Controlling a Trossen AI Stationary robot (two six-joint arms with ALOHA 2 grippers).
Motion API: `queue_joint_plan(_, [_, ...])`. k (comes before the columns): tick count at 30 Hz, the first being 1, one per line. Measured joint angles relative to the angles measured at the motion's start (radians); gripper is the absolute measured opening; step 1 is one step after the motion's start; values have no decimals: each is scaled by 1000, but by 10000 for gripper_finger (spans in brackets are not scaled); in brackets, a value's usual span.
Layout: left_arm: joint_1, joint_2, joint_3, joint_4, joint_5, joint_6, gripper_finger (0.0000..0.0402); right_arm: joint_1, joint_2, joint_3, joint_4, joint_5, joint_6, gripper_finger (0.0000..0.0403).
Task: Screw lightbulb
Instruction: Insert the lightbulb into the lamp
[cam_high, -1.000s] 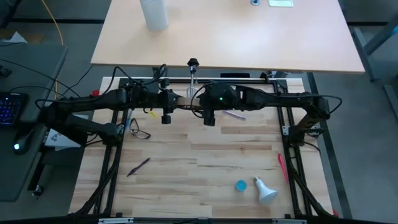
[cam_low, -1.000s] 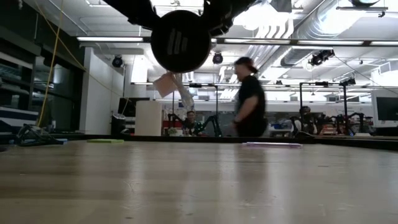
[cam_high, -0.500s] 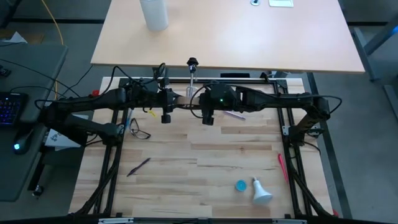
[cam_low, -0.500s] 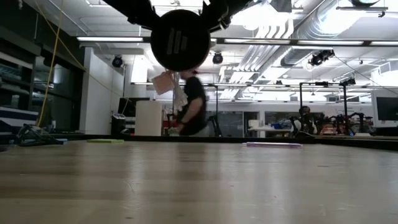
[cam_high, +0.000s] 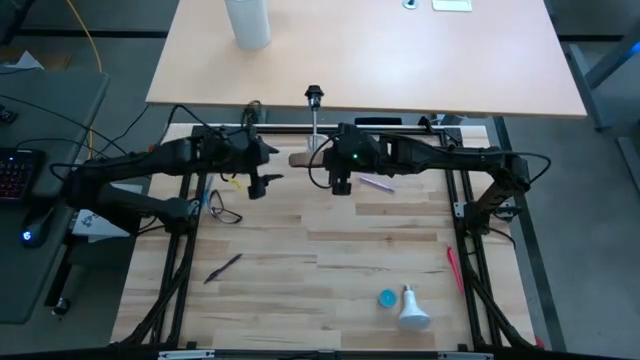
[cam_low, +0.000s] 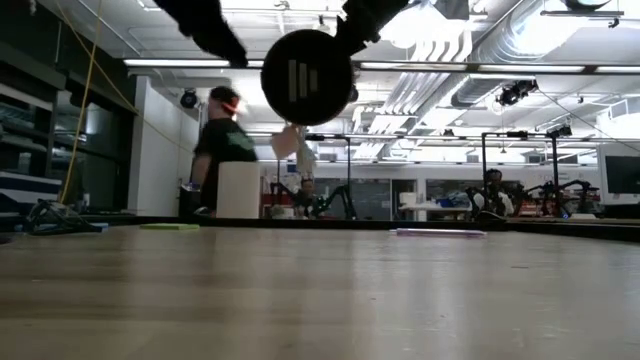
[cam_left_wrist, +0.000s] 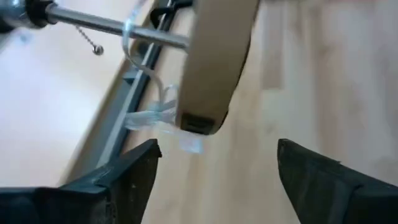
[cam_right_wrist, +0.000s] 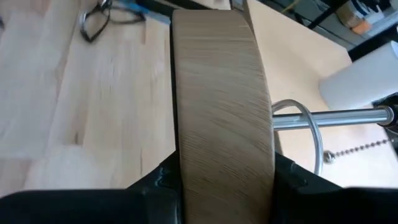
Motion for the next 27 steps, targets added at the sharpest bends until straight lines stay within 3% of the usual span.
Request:
queue_joint_plan(5, [128, 5, 103, -14, 259, -461, 315, 9, 0, 0, -10, 43, -119, 117])
queue_joint_plan(10, [265, 32, 107, -36, 561, -912, 315, 26, 0, -2, 18, 145, -215, 117])
queue_joint_plan(14, [281, 45, 107, -50, 692, -1162, 316, 36, 5, -2, 30, 227, -272, 117])
queue_joint_plan(17, [263, 44, 107, -42, 682, -1292, 316, 38, 19, -2, 29, 257, -289, 117])
queue_joint_plan(23, [219, 53, 107, 0, 421, -1484, 316, 60, 60, -4, 106, 365, -345, 117])
queue_joint_plan(27, [183, 72, 107, 24, 303, -1593, 316, 71, 79, -4, 187, 425, -408, 117])
